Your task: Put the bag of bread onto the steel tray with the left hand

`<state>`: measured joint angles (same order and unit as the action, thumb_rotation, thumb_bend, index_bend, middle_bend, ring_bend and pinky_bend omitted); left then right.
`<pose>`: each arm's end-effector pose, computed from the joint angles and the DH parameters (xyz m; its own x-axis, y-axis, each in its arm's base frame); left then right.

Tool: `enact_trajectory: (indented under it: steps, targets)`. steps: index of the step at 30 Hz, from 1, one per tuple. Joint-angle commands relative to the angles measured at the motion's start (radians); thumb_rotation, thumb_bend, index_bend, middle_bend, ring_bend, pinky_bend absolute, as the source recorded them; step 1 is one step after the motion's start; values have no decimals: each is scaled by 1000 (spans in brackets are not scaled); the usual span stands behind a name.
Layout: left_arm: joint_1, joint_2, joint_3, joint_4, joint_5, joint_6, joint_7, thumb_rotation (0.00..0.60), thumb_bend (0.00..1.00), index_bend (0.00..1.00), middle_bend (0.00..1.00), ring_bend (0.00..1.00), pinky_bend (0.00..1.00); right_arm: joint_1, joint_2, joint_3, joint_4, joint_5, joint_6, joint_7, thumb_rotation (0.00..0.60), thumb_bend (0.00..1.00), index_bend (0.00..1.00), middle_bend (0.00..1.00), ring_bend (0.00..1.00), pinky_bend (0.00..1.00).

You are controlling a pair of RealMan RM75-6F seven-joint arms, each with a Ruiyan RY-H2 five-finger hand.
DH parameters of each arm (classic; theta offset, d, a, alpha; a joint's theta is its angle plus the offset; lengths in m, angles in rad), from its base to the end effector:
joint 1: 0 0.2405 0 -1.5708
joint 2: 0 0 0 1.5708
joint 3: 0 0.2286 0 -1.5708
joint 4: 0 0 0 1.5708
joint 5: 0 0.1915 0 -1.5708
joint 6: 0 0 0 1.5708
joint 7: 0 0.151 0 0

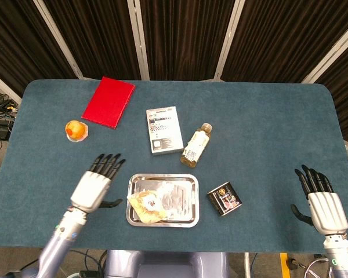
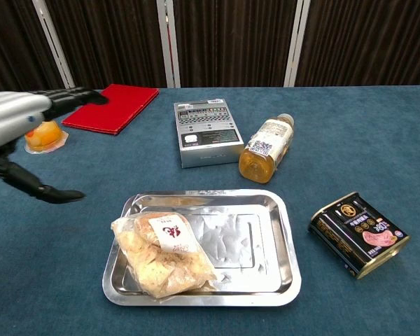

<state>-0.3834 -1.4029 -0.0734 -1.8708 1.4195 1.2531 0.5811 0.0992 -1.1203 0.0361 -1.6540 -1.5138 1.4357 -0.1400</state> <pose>-0.1387 0.2270 0.0501 0.4715 0.1046 0.8756 0.8372 -0.3650 -0.4072 -0.2705 -0.1846 0.1504 0.4853 -0.0575 0.8725 -0.8742 -0.0472 0.4832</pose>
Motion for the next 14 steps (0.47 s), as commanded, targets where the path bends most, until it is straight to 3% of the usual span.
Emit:
enact_trajectory:
  steps: [1,6,14]
  targets:
    - [98,142,72,19,59,105,-138,600,102,0,0,0,48,0,-1,-1,-1,-1,0,-5,600,303,0,0,0,90]
    - [200,250,131,99,85,213,-272,600,70,0,0,0,17,2,-6,-3,-7,-2,-4,-18,600,303,0,0,0,90]
    - [298,297,141,211,92,332,-431,600,67,0,0,0,0,3,-7,-4,-6,0,-9,-25,600,303,0,0,0,90]
